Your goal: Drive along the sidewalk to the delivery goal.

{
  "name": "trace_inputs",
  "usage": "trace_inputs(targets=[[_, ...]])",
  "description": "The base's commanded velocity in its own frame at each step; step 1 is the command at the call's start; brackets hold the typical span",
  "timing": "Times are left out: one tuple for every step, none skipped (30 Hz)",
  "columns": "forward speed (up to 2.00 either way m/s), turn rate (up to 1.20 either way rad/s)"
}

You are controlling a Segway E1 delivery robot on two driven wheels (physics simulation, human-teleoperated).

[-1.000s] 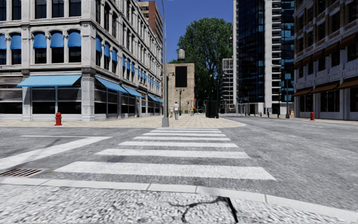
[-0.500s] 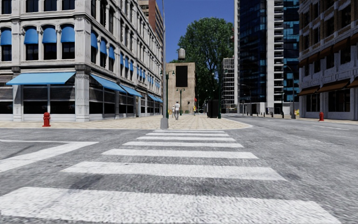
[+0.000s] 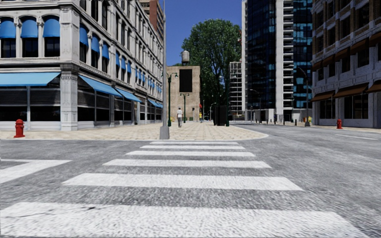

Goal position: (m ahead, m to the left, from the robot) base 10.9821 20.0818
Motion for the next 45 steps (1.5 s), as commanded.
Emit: trace_inputs(targets=[[2.0,0.0],[2.0,0.0],[2.0,0.0],[2.0,0.0],[2.0,0.0],[2.0,0.0],[2.0,0.0],[2.0,0.0],[2.0,0.0],[2.0,0.0],[2.0,0.0],[2.0,0.0],[2.0,0.0],[2.0,0.0],[2.0,0.0],[2.0,0.0],[2.0,0.0],[2.0,0.0],[2.0,-0.16],[2.0,-0.16],[1.97,-0.36],[1.9,-0.46],[1.9,-0.46],[1.86,-0.47],[1.86,-0.46],[1.86,-0.28],[1.86,-0.28],[1.91,-0.09],[1.96,0.0],[1.98,0.0],[1.98,0.0],[1.98,0.0],[1.98,0.0],[1.98,0.0],[1.98,0.0],[1.98,0.0],[1.98,0.0],[1.98,0.0],[1.98,0.0],[1.98,0.0],[1.98,0.0],[1.98,0.0],[1.99,0.0],[2.0,0.0],[2.0,0.0]])
